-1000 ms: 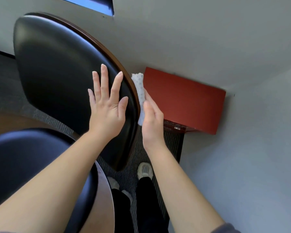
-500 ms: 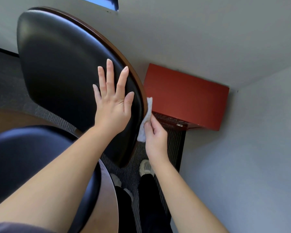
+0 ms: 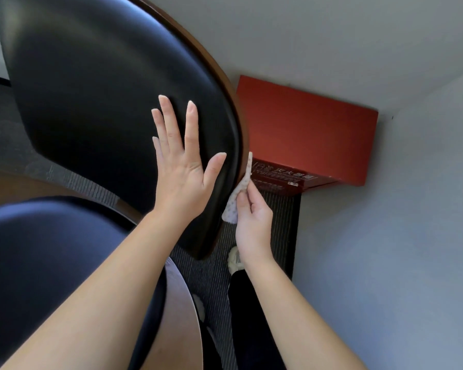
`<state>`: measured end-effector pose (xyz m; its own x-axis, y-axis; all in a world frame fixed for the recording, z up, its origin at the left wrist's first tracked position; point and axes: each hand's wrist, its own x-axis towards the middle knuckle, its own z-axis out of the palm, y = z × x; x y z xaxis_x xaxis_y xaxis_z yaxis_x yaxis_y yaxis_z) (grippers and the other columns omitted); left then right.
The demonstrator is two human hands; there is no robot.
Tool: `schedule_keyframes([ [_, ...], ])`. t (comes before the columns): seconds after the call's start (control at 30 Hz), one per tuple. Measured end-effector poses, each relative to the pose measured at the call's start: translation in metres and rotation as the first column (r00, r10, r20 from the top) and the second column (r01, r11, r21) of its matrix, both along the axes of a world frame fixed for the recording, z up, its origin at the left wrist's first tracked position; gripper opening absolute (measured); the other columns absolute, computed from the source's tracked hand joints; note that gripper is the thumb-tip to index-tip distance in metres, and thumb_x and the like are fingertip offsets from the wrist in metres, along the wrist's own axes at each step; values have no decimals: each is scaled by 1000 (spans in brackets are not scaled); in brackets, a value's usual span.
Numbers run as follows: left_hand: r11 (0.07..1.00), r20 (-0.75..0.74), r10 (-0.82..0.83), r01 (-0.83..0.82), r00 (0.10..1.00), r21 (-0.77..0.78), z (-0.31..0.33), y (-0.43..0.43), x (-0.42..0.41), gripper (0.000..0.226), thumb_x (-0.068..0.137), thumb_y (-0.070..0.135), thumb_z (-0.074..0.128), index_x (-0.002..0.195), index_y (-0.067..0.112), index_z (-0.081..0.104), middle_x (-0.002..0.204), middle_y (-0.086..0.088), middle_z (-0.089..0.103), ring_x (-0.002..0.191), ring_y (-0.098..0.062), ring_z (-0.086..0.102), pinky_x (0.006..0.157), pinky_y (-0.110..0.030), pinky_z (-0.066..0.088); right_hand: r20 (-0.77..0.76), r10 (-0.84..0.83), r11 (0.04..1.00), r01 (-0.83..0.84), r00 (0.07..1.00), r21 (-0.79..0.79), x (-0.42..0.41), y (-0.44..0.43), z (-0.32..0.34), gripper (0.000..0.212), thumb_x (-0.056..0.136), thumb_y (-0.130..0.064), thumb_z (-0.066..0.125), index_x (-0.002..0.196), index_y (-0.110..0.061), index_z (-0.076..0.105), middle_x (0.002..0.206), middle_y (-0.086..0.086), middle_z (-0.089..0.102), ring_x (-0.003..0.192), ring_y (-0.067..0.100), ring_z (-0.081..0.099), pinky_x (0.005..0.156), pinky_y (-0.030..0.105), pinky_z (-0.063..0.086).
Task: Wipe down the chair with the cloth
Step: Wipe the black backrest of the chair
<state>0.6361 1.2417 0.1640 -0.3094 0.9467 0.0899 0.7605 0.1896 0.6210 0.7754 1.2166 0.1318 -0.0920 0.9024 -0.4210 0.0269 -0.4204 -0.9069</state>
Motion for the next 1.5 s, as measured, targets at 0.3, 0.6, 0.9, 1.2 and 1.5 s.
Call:
schedule_keyframes([
  [0.3, 923, 106, -23, 61, 994, -380, -68, -91, 0, 107, 85, 59, 50, 150, 19, -25, 158, -20, -22, 149, -38, 5, 107, -46, 44, 125, 58, 979, -31, 990, -204, -5, -85, -91, 34, 106, -15, 38, 129, -20, 62, 121, -2, 68, 114, 10, 62, 102, 27, 47],
  [0.6, 910, 2, -39, 37, 999, -412, -109, -112, -8, 109, 85, 59, 54, 150, 24, -26, 160, -25, -9, 125, -42, 52, 75, -37, 54, 85, 72, 923, -35, 994, -383, -2, -116, -143, 31, 105, -3, 33, 115, -6, 62, 71, -3, 54, 62, 5, 48, 54, 13, 40],
  [0.9, 923, 100, 36, 5, 994, -385, -120, -119, -1, 105, 89, 50, 56, 150, 24, -25, 158, -29, -6, 138, -42, 35, 101, -43, 48, 97, 110, 880, -52, 989, -472, -8, -130, -178, 43, 98, 7, 34, 131, -6, 59, 111, 22, 67, 97, 23, 63, 69, 14, 52],
  [1.2, 921, 151, 58, 5, 987, -389, -112, -120, -1, 102, 92, 46, 57, 150, 28, -25, 160, -25, -9, 142, -40, 29, 102, -40, 43, 76, 53, 910, -17, 996, -413, -2, -128, -166, 42, 101, 3, 34, 133, -9, 58, 90, 7, 69, 79, 14, 65, 67, 19, 54],
  [1.5, 978, 240, 32, 18, 970, -207, -43, -85, 22, 95, 95, 35, 60, 154, 21, -13, 161, -17, -16, 150, -31, 0, 118, -38, 23, -157, -59, 998, 53, 986, -43, 6, -41, -54, 49, 99, 3, 33, 140, -14, 53, 136, 3, 60, 125, 13, 56, 108, 33, 44],
])
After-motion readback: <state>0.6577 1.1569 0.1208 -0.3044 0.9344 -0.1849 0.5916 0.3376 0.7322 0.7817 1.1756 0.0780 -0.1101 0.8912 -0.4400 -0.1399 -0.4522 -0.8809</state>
